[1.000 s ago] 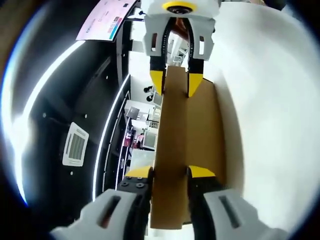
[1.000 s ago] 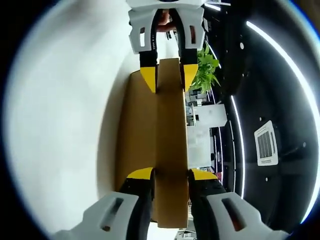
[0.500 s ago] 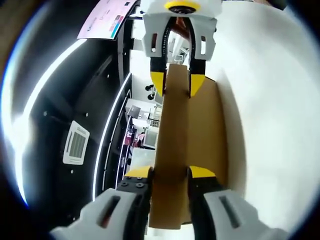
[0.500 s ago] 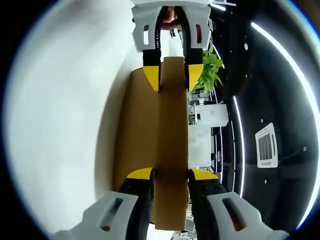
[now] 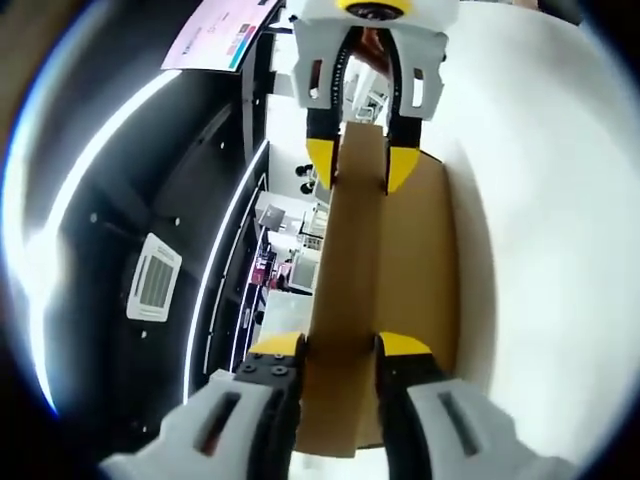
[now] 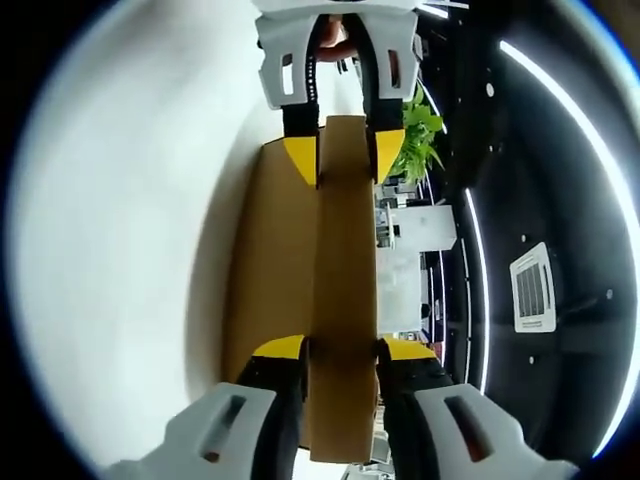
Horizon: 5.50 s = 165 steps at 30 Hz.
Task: Operate the shoe box by opening the lid, removing the specified soft item, and placing it in the target area until the item is outside and the box remains undamaged.
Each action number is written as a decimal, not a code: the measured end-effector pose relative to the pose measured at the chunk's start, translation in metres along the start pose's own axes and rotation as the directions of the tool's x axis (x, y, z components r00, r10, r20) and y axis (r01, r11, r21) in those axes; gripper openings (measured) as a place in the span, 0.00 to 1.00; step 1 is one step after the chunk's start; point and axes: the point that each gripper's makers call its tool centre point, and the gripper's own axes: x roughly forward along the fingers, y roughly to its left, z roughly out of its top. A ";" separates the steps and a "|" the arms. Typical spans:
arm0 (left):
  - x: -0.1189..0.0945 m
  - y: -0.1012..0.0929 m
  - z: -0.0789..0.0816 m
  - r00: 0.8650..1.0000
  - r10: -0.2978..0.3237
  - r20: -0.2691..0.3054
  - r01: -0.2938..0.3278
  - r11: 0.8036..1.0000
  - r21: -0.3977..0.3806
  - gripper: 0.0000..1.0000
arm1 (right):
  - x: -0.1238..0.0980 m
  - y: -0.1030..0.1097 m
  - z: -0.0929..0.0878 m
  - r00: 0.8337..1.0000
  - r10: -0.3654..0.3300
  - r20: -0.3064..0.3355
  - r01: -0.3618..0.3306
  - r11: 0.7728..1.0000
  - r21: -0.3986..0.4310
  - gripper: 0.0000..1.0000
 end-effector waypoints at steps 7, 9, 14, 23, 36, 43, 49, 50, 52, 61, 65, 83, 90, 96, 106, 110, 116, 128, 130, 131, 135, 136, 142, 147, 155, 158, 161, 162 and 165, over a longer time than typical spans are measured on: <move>-0.005 0.007 0.006 1.000 0.000 0.016 0.000 1.000 -0.008 0.26 | 0.000 -0.009 -0.001 1.000 -0.007 0.014 0.007 1.000 0.023 0.27; -0.004 0.007 0.005 1.000 0.000 0.019 0.001 1.000 -0.017 0.26 | 0.001 -0.010 -0.001 1.000 -0.011 0.015 0.011 1.000 0.020 0.27; -0.005 0.006 -0.005 1.000 0.007 -0.029 -0.008 0.999 -0.033 0.32 | 0.000 -0.010 -0.001 1.000 -0.005 0.021 0.005 1.000 0.014 0.27; -0.001 0.010 -0.014 0.999 0.019 -0.037 -0.019 1.000 -0.013 0.31 | 0.002 -0.009 0.001 1.000 -0.004 0.027 0.004 1.000 0.022 0.27; -0.002 0.016 -0.011 0.999 -0.049 0.004 0.050 0.996 -0.073 0.29 | 0.003 -0.016 0.001 1.000 0.009 0.023 -0.010 0.999 0.038 0.27; -0.002 0.018 -0.010 0.998 -0.062 0.000 0.062 0.997 -0.053 0.29 | 0.005 -0.018 0.000 1.000 -0.011 0.014 0.010 0.999 0.033 0.27; -0.002 0.020 -0.010 0.998 -0.066 0.008 0.067 0.996 -0.053 0.29 | 0.005 -0.020 0.000 1.000 -0.004 0.022 0.003 0.999 0.037 0.27; -0.002 0.020 -0.010 0.998 -0.065 0.010 0.066 0.996 -0.055 0.29 | 0.005 -0.020 0.000 1.000 -0.002 0.022 0.001 0.999 0.036 0.27; -0.002 0.020 -0.010 0.998 -0.068 0.015 0.069 0.996 -0.056 0.29 | 0.005 -0.020 0.000 1.000 0.002 0.021 -0.003 0.999 0.035 0.27; -0.002 0.022 -0.011 0.996 -0.086 0.028 0.088 0.994 -0.061 0.29 | 0.005 -0.022 0.001 1.000 0.013 0.018 -0.013 0.999 0.040 0.27; -0.001 0.023 -0.010 0.996 -0.087 0.030 0.089 0.994 -0.065 0.29 | 0.004 -0.023 0.001 1.000 0.023 0.022 -0.024 0.999 0.041 0.27; 0.002 0.027 -0.012 0.994 -0.104 0.021 0.105 0.993 -0.058 0.29 | 0.004 -0.026 0.004 0.999 0.044 0.023 -0.045 0.998 0.048 0.27; 0.001 0.028 -0.012 0.994 -0.113 0.009 0.113 0.992 -0.059 0.29 | 0.003 -0.028 0.005 0.998 0.057 0.033 -0.058 0.997 0.048 0.27; 0.002 0.028 -0.012 0.991 -0.133 -0.010 0.133 0.990 -0.045 0.29 | 0.004 -0.027 0.005 0.997 0.065 0.031 -0.066 0.997 0.034 0.27; 0.001 0.029 -0.013 0.990 -0.140 -0.002 0.139 0.989 -0.050 0.29 | 0.005 -0.029 0.006 0.997 0.061 0.042 -0.062 0.997 0.039 0.27; 0.002 0.030 -0.014 0.990 -0.141 -0.002 0.141 0.989 -0.040 0.28 | 0.007 -0.028 0.005 0.998 0.052 0.039 -0.054 0.998 0.036 0.27; 0.002 0.031 -0.013 0.990 -0.140 -0.002 0.140 0.990 -0.029 0.28 | 0.017 -0.026 0.004 0.999 0.042 0.032 -0.041 0.999 -0.025 0.28; 0.002 0.036 -0.012 0.988 -0.153 0.010 0.153 0.988 -0.017 0.28 | 0.015 -0.034 0.007 0.997 0.066 0.027 -0.066 0.998 0.003 0.28; 0.003 0.038 -0.011 0.988 -0.155 0.010 0.155 0.988 -0.006 0.28 | 0.015 -0.036 0.006 0.997 0.070 0.021 -0.070 0.997 0.011 0.28; 0.003 0.038 -0.011 0.987 -0.158 0.010 0.158 0.987 -0.005 0.28 | 0.016 -0.037 0.005 0.997 0.075 0.019 -0.075 0.997 0.015 0.28; 0.003 0.040 -0.013 0.986 -0.166 0.018 0.167 0.986 -0.018 0.28 | 0.015 -0.038 0.006 0.995 0.096 0.017 -0.097 0.995 0.023 0.28; 0.003 0.040 -0.013 0.986 -0.167 0.021 0.167 0.986 -0.022 0.28 | 0.015 -0.038 0.006 0.995 0.099 0.016 -0.099 0.995 0.023 0.28; 0.004 0.040 -0.011 0.983 -0.180 0.028 0.181 0.983 -0.039 0.28 | 0.014 -0.039 0.004 0.991 0.127 0.038 -0.129 0.990 0.052 0.28; 0.006 0.043 -0.011 0.982 -0.186 0.027 0.187 0.981 -0.043 0.28 | 0.014 -0.040 0.004 0.989 0.139 0.045 -0.142 0.987 0.073 0.28; 0.006 0.045 -0.010 0.980 -0.195 0.031 0.196 0.979 -0.050 0.28 | 0.014 -0.043 0.003 0.987 0.154 0.045 -0.158 0.984 0.084 0.28; 0.006 0.045 -0.010 0.981 -0.192 0.040 0.194 0.980 -0.052 0.28 | 0.015 -0.042 0.003 0.986 0.158 0.044 -0.162 0.983 0.085 0.28; 0.006 0.043 -0.011 0.981 -0.191 0.045 0.193 0.980 -0.045 0.28 | 0.016 -0.041 0.003 0.986 0.161 0.045 -0.165 0.983 0.087 0.28; 0.006 0.043 -0.011 0.980 -0.192 0.046 0.194 0.980 -0.046 0.28 | 0.017 -0.041 0.004 0.986 0.163 0.043 -0.166 0.983 0.083 0.28; 0.004 0.042 -0.011 0.979 -0.197 0.045 0.198 0.979 -0.036 0.28 | 0.016 -0.040 0.004 0.986 0.163 0.042 -0.166 0.983 0.082 0.28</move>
